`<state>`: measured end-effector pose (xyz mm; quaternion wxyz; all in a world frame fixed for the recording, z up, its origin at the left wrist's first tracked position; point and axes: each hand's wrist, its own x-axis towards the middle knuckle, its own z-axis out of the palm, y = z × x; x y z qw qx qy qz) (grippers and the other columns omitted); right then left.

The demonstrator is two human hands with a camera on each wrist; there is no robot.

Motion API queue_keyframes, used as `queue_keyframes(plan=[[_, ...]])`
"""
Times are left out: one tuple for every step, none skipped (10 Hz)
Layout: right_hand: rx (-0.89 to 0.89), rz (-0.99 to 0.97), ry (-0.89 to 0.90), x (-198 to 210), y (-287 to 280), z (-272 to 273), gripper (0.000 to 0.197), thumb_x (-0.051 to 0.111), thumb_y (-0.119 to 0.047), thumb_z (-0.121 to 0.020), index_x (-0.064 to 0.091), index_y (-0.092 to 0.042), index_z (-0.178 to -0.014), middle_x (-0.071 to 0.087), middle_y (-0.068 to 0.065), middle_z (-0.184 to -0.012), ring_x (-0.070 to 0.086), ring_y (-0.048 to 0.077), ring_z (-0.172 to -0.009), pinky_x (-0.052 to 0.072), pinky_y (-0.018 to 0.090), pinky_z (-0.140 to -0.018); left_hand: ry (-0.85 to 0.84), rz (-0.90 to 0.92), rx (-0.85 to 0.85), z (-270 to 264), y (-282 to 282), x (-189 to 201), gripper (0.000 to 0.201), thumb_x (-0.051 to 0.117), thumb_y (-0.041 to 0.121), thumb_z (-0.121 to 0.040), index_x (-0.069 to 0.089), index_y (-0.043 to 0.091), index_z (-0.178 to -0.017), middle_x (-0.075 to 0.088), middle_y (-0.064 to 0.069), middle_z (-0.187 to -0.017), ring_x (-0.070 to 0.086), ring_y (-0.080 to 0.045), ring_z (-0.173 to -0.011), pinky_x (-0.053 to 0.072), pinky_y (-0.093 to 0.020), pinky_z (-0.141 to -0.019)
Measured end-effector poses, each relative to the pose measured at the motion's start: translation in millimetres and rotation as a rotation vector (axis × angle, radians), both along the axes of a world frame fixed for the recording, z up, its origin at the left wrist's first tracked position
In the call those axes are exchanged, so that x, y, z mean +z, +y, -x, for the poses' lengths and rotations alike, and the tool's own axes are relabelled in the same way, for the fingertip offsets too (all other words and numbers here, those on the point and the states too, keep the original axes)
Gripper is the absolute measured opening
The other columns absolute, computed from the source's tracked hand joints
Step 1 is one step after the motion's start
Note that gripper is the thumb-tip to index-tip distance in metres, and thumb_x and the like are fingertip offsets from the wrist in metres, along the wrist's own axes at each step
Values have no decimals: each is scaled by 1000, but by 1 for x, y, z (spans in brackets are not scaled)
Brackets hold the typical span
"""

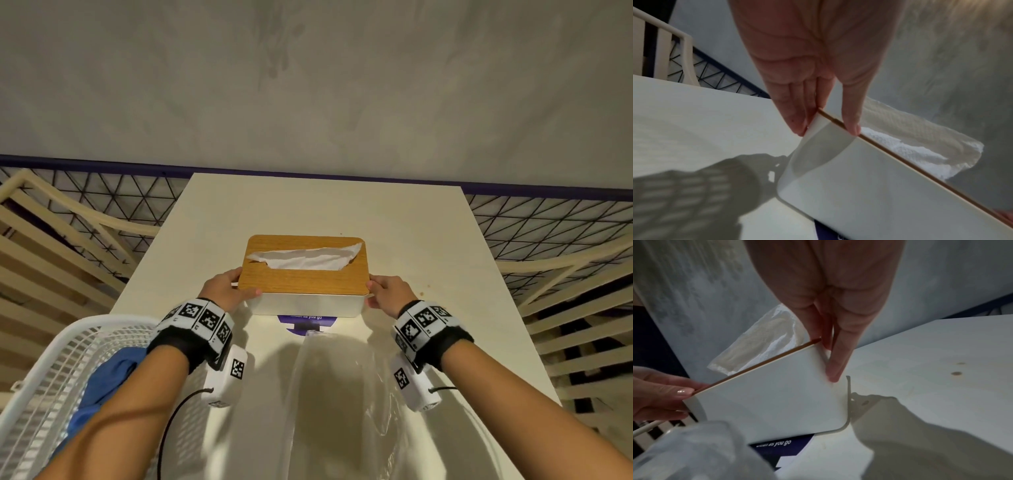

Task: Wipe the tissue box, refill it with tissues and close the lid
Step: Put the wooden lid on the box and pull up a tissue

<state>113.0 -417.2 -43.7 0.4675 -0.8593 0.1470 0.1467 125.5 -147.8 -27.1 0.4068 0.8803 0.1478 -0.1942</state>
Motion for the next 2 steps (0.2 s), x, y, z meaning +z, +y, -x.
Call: queue_keyframes(plan=[[-37, 19, 24, 2, 3, -2, 32, 38, -12, -98, 58, -9, -122, 65, 19, -115, 58, 22, -83, 48, 34, -96, -19, 3, -10, 2, -2, 5, 58, 65, 22, -84, 44, 18, -137, 58, -6, -132, 53, -24, -121, 36, -30, -101], [-89, 66, 29, 6, 3, -2, 31, 38, -15, -98, 63, -4, -114, 66, 19, -113, 62, 28, -88, 47, 36, -94, -44, -8, -8, 2, -3, 4, 63, 65, 25, -84, 38, 15, -140, 52, -6, -139, 50, -23, -125, 36, -28, -102]])
